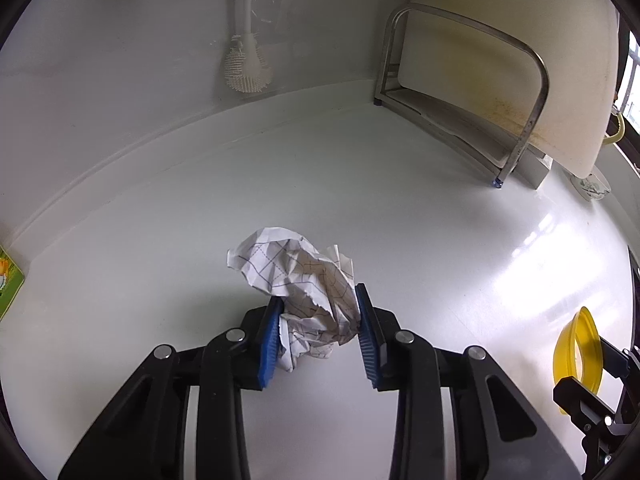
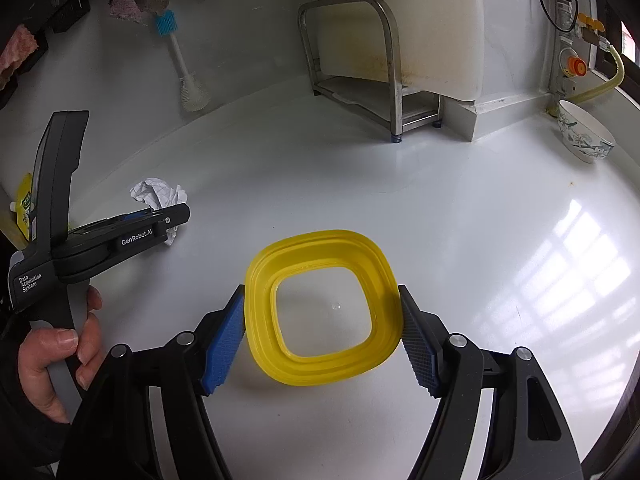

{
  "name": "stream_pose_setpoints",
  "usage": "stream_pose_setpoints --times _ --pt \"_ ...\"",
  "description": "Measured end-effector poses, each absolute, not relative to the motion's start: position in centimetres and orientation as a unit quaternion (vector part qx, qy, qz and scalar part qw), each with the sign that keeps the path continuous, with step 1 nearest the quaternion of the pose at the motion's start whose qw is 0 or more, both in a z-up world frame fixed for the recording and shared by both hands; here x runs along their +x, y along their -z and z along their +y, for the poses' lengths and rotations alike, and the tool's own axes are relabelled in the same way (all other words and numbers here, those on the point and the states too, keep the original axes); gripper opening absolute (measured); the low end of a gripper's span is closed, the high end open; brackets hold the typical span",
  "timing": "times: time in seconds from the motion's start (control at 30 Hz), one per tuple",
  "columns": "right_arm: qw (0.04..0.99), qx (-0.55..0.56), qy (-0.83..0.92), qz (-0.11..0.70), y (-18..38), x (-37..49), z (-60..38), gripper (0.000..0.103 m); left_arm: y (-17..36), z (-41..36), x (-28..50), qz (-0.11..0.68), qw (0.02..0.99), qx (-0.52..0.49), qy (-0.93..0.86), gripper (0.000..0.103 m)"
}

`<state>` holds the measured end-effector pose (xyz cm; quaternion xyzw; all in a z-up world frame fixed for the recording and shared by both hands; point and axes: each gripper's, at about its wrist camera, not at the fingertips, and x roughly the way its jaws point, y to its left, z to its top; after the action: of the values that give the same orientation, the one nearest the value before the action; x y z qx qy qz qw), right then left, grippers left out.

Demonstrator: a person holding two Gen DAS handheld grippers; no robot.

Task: Collect trash
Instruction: 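Carry the crumpled paper and yellow lid over the wastebasket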

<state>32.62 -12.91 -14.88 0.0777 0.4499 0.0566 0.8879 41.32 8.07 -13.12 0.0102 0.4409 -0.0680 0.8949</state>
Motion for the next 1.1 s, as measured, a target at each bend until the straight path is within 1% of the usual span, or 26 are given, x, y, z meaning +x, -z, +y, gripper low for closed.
stream_pose_setpoints --times 0.27,0.63,1.1 --pt "0.889 0.096 -0.052 0.445 13.1 28.3 -12.1 0.069 9.7 7.9 35.6 0.425 0.901 0.027 0.088 0.033" --pt "0.893 0.118 -0.035 0.432 9.4 19.7 -12.7 0.069 5.8 5.8 27.3 0.413 0.902 0.047 0.118 0.033" --pt "0.895 0.154 0.011 0.419 7.0 6.9 -18.9 0.069 3.4 -0.6 15.5 0.416 0.891 0.064 0.168 0.033"
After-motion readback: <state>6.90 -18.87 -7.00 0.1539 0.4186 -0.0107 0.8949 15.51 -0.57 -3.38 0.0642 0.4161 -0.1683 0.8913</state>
